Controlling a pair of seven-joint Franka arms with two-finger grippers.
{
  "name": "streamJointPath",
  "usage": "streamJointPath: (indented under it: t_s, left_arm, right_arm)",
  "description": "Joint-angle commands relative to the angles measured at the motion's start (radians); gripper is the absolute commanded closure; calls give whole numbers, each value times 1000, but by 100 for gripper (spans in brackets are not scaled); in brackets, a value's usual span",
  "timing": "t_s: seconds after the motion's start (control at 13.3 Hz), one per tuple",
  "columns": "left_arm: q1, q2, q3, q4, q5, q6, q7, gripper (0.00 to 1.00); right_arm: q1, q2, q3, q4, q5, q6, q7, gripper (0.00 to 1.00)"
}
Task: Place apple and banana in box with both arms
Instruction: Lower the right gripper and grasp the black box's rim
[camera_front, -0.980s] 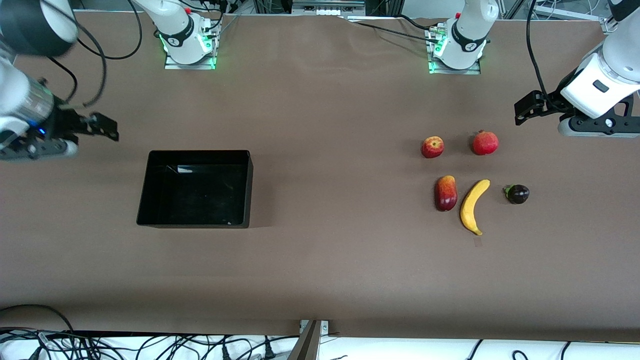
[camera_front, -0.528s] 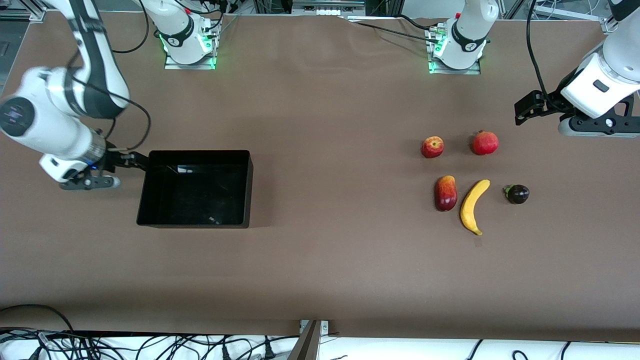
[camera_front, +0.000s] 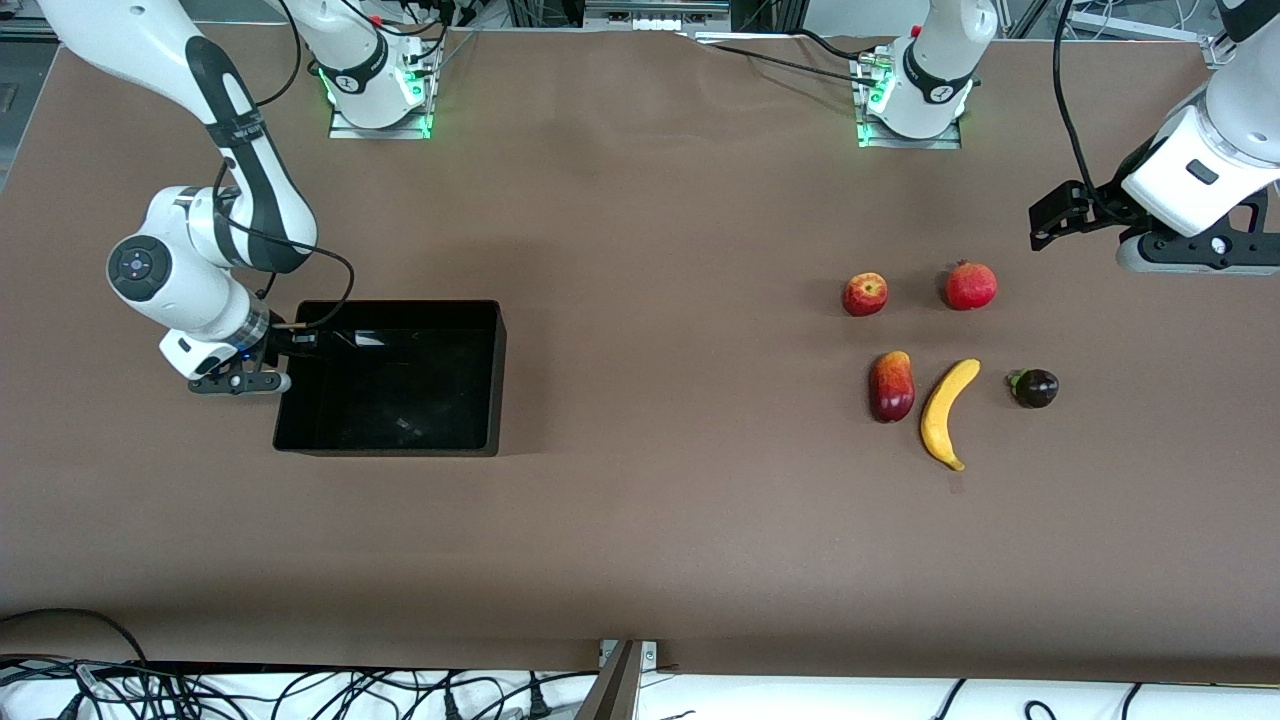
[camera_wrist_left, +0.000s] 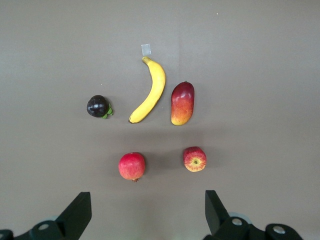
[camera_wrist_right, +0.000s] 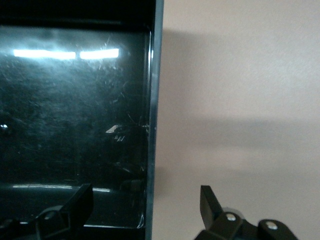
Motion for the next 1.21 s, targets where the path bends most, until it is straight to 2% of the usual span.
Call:
streamJointPath:
  t_s: [0.0, 0.23, 0.53, 0.75, 1.13]
  left_arm:
    - [1, 3, 2, 23, -17, -23, 12, 0]
    - [1, 3, 2, 23, -17, -22, 13, 0]
    - [1, 6, 3, 25, -17, -23, 13, 0]
    - [1, 6, 3, 25, -17, -23, 12, 0]
    - [1, 8, 2, 36, -15, -23, 12, 0]
  right_arm:
    - [-9, -18, 4, -17, 18, 4, 7, 46]
    - [-12, -19, 4, -14, 18, -5, 4, 98]
    - [-16, -27, 4, -15, 18, -10, 2, 100]
    - [-15, -51, 12, 29, 18, -95, 1, 100]
    - [5, -64, 112, 319, 18, -454, 31, 100]
